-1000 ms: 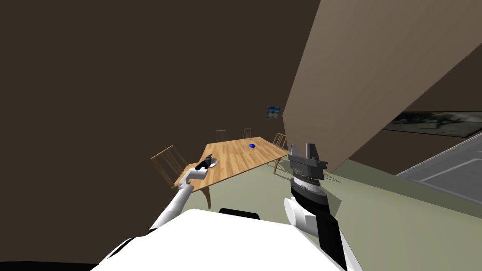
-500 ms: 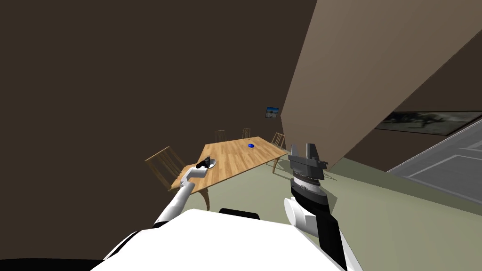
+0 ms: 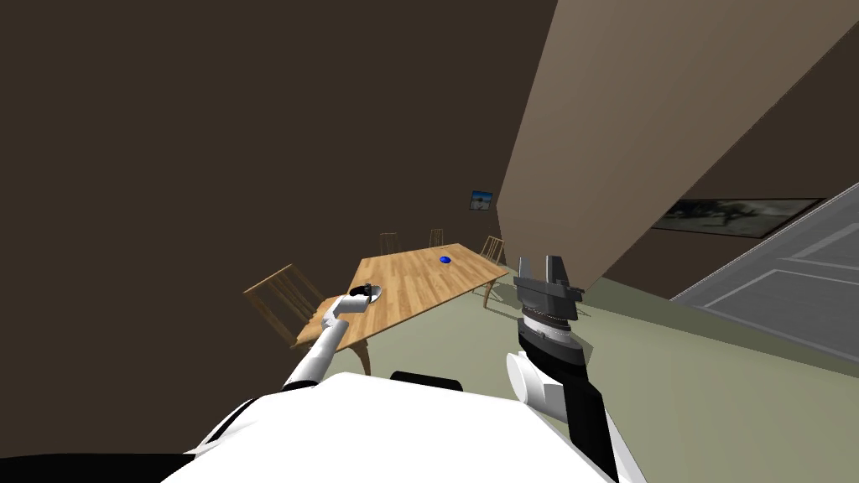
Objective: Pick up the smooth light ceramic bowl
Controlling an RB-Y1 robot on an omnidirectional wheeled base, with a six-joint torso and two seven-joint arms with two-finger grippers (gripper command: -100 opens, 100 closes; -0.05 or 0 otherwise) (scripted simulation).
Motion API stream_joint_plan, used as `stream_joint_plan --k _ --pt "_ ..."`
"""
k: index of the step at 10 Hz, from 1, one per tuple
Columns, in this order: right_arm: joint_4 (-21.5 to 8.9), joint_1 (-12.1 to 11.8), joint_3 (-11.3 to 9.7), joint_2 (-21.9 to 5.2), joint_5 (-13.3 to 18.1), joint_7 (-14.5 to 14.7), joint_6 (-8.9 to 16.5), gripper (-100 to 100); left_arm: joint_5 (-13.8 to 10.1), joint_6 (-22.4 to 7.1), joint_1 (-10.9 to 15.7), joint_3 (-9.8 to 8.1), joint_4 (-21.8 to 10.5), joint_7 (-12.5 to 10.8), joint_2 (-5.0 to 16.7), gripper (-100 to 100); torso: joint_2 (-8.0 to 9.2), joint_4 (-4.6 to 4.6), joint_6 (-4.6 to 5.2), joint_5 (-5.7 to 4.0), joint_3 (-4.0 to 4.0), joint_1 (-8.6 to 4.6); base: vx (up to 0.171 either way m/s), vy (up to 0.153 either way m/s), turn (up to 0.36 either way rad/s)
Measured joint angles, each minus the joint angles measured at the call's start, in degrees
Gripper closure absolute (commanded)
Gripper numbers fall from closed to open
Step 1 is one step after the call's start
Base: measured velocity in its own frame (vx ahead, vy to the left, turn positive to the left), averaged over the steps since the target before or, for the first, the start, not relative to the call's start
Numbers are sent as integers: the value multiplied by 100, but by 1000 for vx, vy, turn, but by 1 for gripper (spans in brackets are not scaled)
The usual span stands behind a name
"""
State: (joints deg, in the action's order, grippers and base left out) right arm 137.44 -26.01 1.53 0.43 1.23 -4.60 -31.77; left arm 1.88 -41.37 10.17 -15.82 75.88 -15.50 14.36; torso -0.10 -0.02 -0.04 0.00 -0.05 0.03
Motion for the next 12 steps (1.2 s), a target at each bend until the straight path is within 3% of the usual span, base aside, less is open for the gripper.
stream_joint_plan --k 3,12 --pt "0 0 0 0 0 0 0 0 11 -458 120 -192 -158 -190 -69 -100 0 0 0 0 0 1 26 5 -36" --pt "0 0 0 0 0 0 0 0 -7 -1371 489 -782 -946 -746 -264 -100 -5 -2 -2 1 -3 5 36 12 -26"
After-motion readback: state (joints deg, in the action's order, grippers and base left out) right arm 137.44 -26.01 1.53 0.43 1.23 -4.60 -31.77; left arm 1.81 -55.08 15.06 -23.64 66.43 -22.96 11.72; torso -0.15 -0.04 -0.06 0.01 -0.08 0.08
